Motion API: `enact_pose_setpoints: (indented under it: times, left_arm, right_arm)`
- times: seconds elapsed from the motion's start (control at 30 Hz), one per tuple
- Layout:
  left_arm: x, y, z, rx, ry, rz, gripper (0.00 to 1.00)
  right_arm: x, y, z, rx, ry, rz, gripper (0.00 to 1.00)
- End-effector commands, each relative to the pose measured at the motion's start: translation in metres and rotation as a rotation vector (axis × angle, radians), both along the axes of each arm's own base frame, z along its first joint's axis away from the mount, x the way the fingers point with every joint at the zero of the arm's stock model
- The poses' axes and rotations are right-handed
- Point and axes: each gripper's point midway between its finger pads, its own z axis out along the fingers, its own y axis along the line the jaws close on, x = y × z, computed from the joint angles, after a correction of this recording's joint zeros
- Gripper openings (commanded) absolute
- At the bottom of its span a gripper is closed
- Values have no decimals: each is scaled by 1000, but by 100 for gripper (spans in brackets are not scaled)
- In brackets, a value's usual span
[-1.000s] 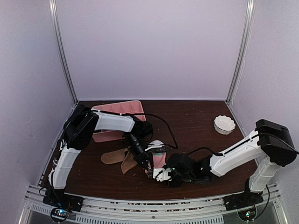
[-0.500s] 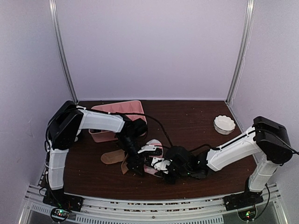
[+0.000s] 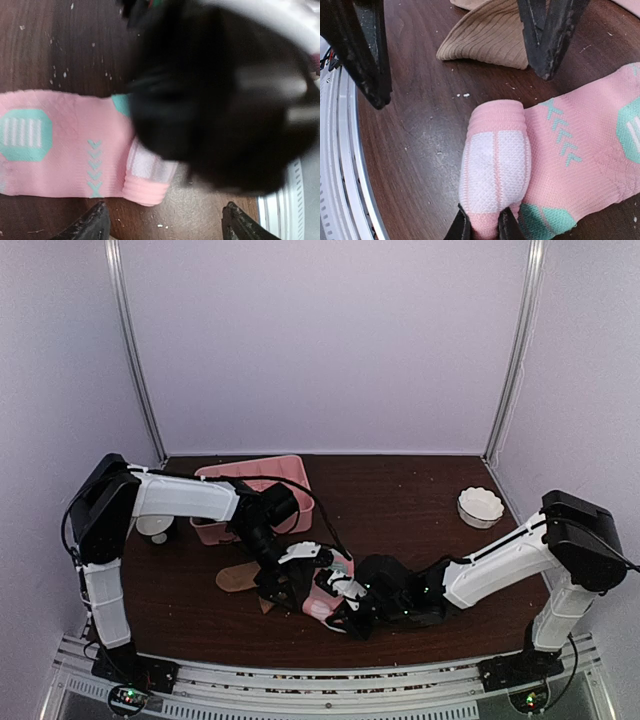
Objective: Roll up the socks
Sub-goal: Pick up the sock from the center of the board.
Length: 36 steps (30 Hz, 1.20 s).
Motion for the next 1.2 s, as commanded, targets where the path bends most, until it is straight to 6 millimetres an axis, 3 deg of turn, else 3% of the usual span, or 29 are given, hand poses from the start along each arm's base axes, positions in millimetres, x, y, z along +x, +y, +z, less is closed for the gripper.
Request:
enact_pose_setpoints:
  times: [0.0, 0.13, 0.23, 0.33, 0.57, 1.0, 1.07, 1.17]
  left_arm:
    - [3, -10, 24, -136, -80, 0, 78]
    - [4, -11, 31, -200, -119, 36, 78]
    - [-6, -9, 30, -221, -125, 5, 79]
    - [-11, -6, 15, -189, -165, -36, 78]
    - [-6, -11, -6, -152, -245, -50, 67]
    - [-1, -5, -45, -35, -352, -32, 37]
    - [3, -6, -49, -17, -356, -7, 27]
    - [3, -8, -49, -15, -312, 13, 11]
  right_arm:
    - [-54, -79, -95, -333, 341, -63, 0]
    - [-58, -81, -106, -322, 427, -102, 0]
    - [-55, -90, -116, -344, 501, -158, 0]
    - [-54, -102, -130, -374, 603, -222, 0]
    - [-61, -114, -146, -412, 701, -283, 0]
    - [-59, -113, -148, -370, 755, -382, 1]
    - [-54, -111, -145, -351, 732, -397, 6]
    - [-41, -109, -135, -307, 668, -425, 22]
